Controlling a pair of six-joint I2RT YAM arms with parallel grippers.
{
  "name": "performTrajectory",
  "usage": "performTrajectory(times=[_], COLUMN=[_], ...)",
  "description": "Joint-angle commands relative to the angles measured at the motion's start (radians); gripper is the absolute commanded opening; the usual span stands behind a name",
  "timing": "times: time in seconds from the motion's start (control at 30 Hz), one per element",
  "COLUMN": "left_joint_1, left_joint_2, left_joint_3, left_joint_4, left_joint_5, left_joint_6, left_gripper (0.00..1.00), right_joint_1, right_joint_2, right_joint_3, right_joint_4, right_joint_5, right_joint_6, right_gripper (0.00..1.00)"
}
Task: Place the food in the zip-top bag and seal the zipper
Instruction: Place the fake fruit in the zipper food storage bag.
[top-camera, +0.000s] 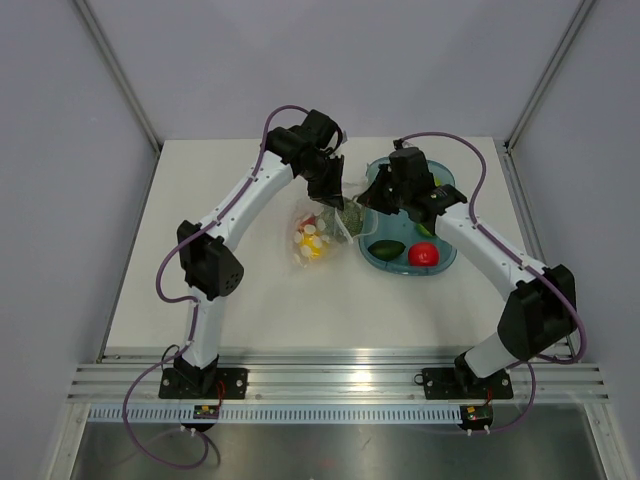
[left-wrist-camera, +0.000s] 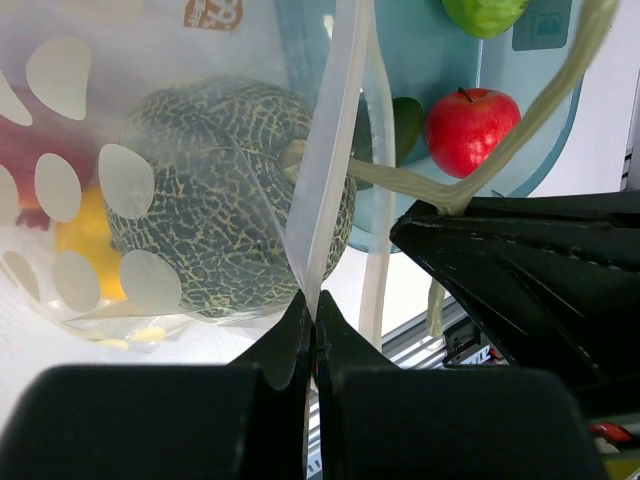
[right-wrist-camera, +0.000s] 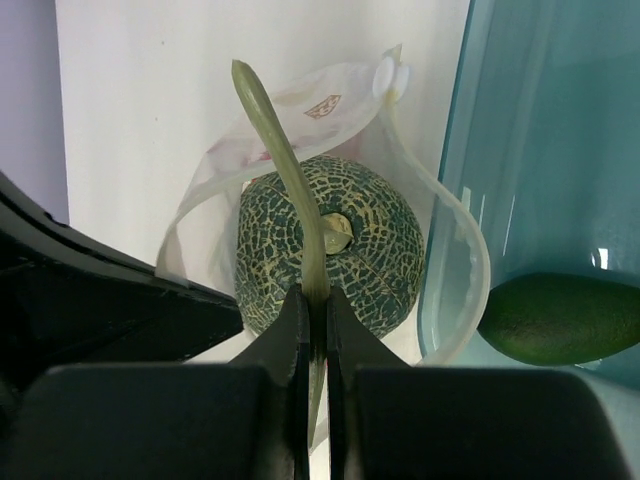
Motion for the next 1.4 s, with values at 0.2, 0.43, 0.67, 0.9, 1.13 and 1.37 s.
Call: performTrajectory(times=[0.2,0.43,0.67,0.9,1.13,1.37], left_joint_1=[-0.006,-0.010,-0.009,-0.006,-0.006,-0.006], left_joint_2=[-0.090,-0.091,-0.076,-0.074,-0.081,-0.085], left_joint_3=[0.039,0.017,0.019,-0.009,-0.020,-0.044], left_joint_4=[0.080,0.119,0.116,0.116,0.105,0.096], left_joint_5=[0.067,0.105,0.101,0.113,0.136,0.142], left_joint_6=[0.002,-0.010,-0.010,0.013,0.080,0.105], left_gripper=[0.00,0.00,0.00,0.00,0.00,0.00], right_joint_1=[0.033,0.055,0.068,0.070,0.068,0.064], right_joint_2=[0.019,0.027,-0.097,-0.128,-0.117,-0.106], right_joint_3=[0.005,0.000,-0.142,-0.193,-0.146,-0.084], right_joint_4=[0.034,0.023,0.115,0.123,0.088,0.065], right_joint_5=[0.001,-0.008,0.000,0.003,0.029,0.058], right_joint_6=[0.009,-0.003,-0.007,-0.046,-0.067,-0.092], right_gripper=[0.00,0.00,0.00,0.36,0.43,0.41])
